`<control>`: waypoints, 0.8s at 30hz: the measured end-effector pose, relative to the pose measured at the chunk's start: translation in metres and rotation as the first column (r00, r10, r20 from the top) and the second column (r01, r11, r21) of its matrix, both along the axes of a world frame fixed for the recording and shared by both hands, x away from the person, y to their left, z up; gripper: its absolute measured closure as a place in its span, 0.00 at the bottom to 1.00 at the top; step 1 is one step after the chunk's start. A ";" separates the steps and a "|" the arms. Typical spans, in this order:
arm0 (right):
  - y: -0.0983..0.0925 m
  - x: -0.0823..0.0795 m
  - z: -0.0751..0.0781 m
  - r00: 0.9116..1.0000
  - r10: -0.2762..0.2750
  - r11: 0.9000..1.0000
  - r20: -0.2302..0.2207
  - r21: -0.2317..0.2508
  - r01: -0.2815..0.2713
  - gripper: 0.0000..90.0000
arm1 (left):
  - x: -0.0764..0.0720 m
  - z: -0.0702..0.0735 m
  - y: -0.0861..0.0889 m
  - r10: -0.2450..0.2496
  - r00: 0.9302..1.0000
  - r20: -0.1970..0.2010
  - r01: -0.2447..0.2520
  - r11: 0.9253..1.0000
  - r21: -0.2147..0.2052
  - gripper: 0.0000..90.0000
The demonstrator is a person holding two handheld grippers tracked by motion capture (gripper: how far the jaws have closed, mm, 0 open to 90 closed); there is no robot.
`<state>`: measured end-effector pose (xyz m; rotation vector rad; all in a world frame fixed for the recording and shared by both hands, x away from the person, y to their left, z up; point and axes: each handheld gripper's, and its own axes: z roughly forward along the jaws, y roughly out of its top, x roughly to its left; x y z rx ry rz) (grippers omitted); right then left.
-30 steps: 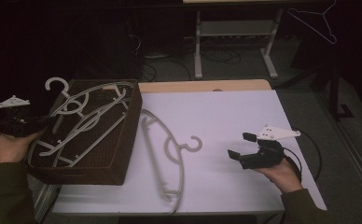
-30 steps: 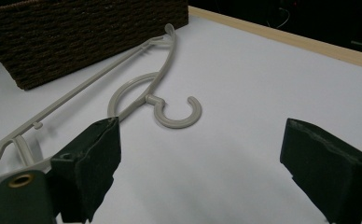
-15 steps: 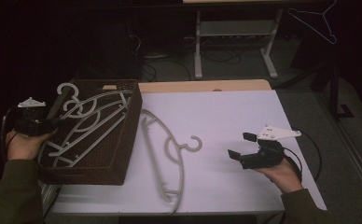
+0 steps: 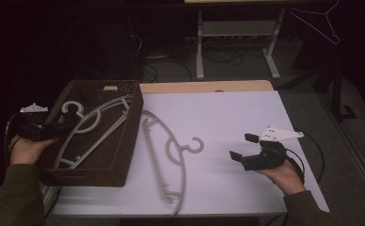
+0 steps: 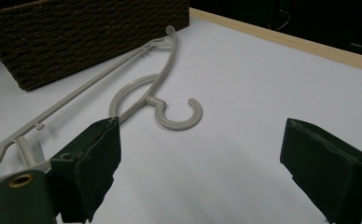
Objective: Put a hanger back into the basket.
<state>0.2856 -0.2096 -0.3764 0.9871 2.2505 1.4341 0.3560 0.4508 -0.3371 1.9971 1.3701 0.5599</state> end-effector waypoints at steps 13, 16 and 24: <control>0.002 -0.001 0.001 1.000 0.003 1.000 0.001 -0.001 -0.003 0.13 | -0.001 0.020 -0.041 -0.122 0.990 0.064 0.126 0.990 -0.067 0.41; 0.008 -0.001 0.000 1.000 0.015 1.000 0.001 -0.006 -0.015 0.13 | -0.001 0.025 -0.064 -0.187 0.979 0.084 0.195 0.975 -0.105 0.38; 0.023 -0.002 -0.001 0.998 0.054 0.998 -0.032 -0.016 -0.055 0.16 | -0.008 0.037 -0.117 -0.309 0.940 0.142 0.329 0.934 -0.142 0.35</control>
